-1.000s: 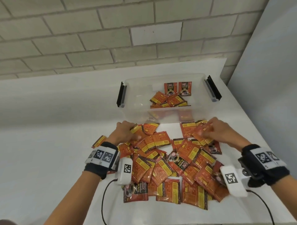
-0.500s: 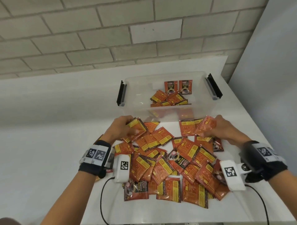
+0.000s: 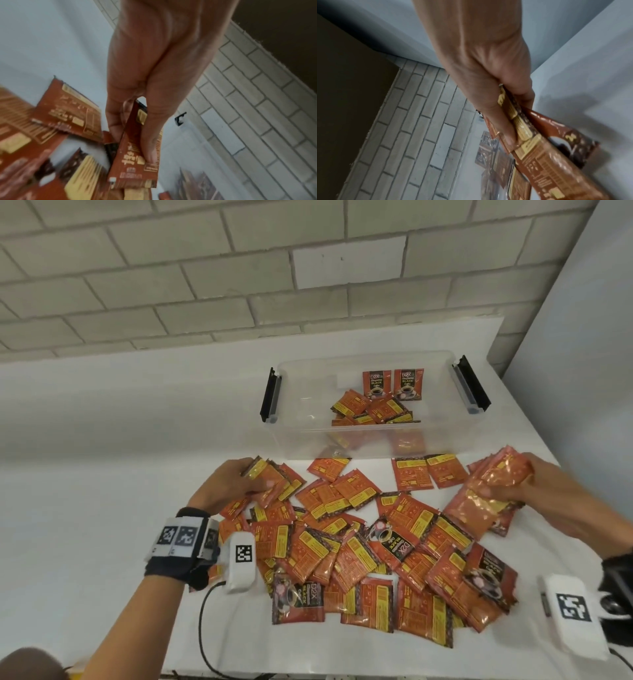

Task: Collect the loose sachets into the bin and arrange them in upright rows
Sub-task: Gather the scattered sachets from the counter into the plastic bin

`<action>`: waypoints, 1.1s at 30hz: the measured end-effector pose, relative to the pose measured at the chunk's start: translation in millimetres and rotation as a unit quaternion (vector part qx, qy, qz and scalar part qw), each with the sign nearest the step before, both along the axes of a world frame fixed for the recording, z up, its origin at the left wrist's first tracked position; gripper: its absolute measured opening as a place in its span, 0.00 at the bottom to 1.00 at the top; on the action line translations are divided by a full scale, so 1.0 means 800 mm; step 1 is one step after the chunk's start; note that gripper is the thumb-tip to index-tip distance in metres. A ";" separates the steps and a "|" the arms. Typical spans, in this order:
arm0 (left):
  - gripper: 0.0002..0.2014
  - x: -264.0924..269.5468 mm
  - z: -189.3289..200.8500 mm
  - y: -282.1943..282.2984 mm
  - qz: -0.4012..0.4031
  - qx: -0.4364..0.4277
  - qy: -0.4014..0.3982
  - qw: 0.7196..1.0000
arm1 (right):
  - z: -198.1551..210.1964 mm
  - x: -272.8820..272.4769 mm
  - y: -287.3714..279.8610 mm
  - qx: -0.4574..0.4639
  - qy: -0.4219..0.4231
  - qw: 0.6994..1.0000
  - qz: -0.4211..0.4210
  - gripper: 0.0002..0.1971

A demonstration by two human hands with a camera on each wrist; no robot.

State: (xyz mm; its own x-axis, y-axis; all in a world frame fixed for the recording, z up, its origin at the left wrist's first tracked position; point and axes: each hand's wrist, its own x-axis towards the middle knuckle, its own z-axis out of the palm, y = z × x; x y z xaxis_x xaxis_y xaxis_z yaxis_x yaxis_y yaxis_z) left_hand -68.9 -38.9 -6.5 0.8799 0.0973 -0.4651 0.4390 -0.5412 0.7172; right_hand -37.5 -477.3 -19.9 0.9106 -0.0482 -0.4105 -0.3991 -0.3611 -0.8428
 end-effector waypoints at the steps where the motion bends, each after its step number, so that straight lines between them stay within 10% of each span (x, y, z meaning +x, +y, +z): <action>1: 0.15 0.004 -0.006 -0.003 -0.002 0.016 -0.001 1.000 | -0.007 -0.005 0.000 -0.013 0.006 1.000 0.017 0.32; 9: 0.09 0.024 -0.024 -0.024 -0.003 0.103 -0.052 0.993 | -0.027 -0.013 0.006 -0.117 0.003 0.989 0.092 0.20; 14: 0.13 0.029 -0.016 -0.021 0.017 0.053 -0.062 0.997 | -0.015 0.024 0.027 -0.013 0.022 0.999 0.020 0.17; 23: 0.22 -0.004 0.008 0.037 0.130 -0.049 -0.092 0.986 | -0.038 0.046 0.065 -0.115 0.002 0.993 0.017 0.10; 33: 0.16 -0.032 -0.039 0.058 0.169 0.037 -0.017 0.985 | -0.016 0.053 0.048 -0.099 0.014 0.994 -0.036 0.21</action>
